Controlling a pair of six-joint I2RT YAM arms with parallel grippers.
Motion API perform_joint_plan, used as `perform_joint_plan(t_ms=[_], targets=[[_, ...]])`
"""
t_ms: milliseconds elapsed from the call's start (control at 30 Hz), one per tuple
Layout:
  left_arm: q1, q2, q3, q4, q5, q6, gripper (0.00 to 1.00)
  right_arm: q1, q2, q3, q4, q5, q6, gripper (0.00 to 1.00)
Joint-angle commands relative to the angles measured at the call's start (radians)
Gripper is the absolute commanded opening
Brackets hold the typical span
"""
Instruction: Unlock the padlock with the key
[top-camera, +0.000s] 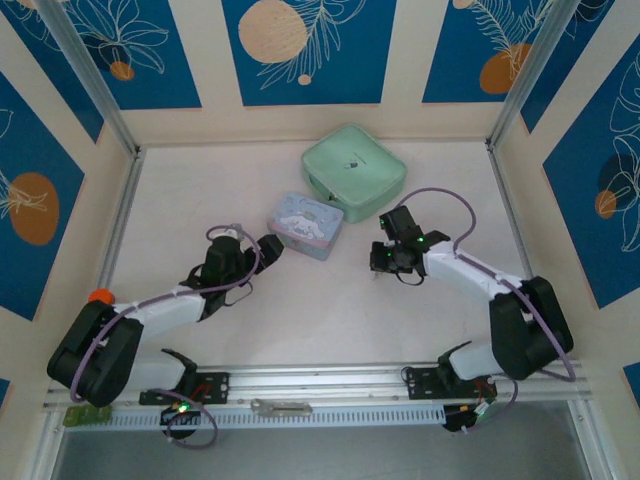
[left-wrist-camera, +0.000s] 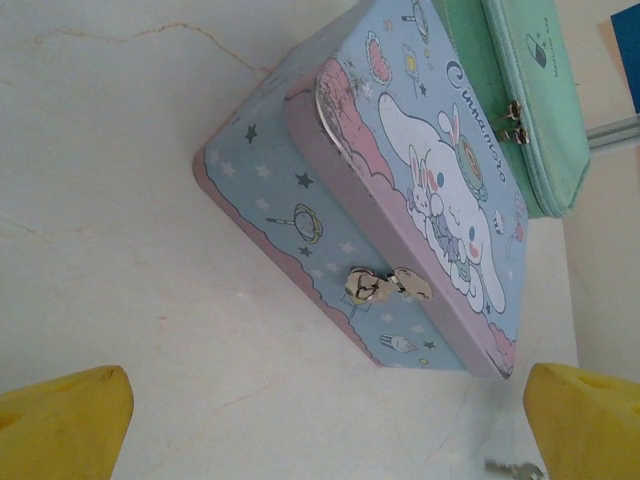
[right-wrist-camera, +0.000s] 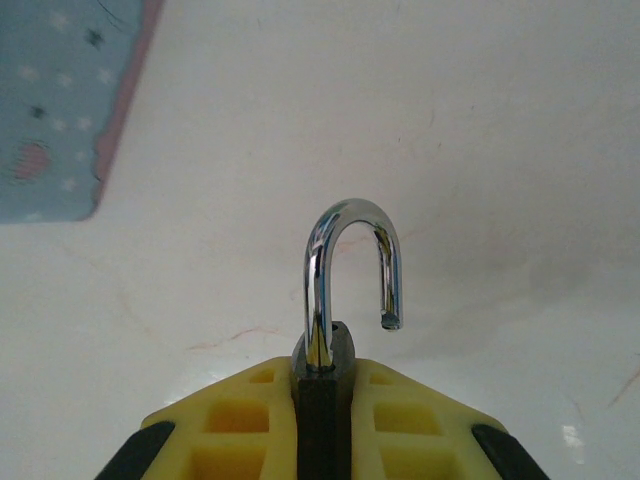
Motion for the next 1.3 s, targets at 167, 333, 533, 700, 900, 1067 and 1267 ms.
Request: perform_joint_plan(t_ms=[167, 333, 533, 700, 900, 1067, 1267], targets=[[-0.022, -0.048, -0.015, -0.006, -0.059, -0.008, 1.0, 0.062, 0.111, 0.087, -0.016, 0.071, 0.003, 0.0], [-0.024, -0.06, -0.019, -0.016, -0.062, -0.005, 1.0, 0.082, 0.184, 0.113, -0.026, 0.103, 0.015, 0.0], [-0.024, -0.058, -0.029, -0.01, -0.063, -0.008, 1.0, 0.121, 0.229, 0.125, -0.029, 0.147, 0.017, 0.01], [-0.025, -0.052, -0.029, -0.003, -0.062, -0.008, 1.0, 0.132, 0.252, 0.129, -0.028, 0.152, 0.023, 0.09], [-0.025, -0.038, -0.03, 0.01, -0.057, -0.008, 1.0, 0.136, 0.241, 0.132, -0.017, 0.156, 0.029, 0.29], [-0.025, -0.021, -0.02, 0.018, -0.052, -0.009, 1.0, 0.134, 0.209, 0.134, -0.012, 0.158, 0.031, 0.41], [-0.025, -0.003, -0.006, 0.021, -0.046, -0.008, 1.0, 0.113, 0.124, 0.132, -0.005, 0.151, 0.029, 0.54]])
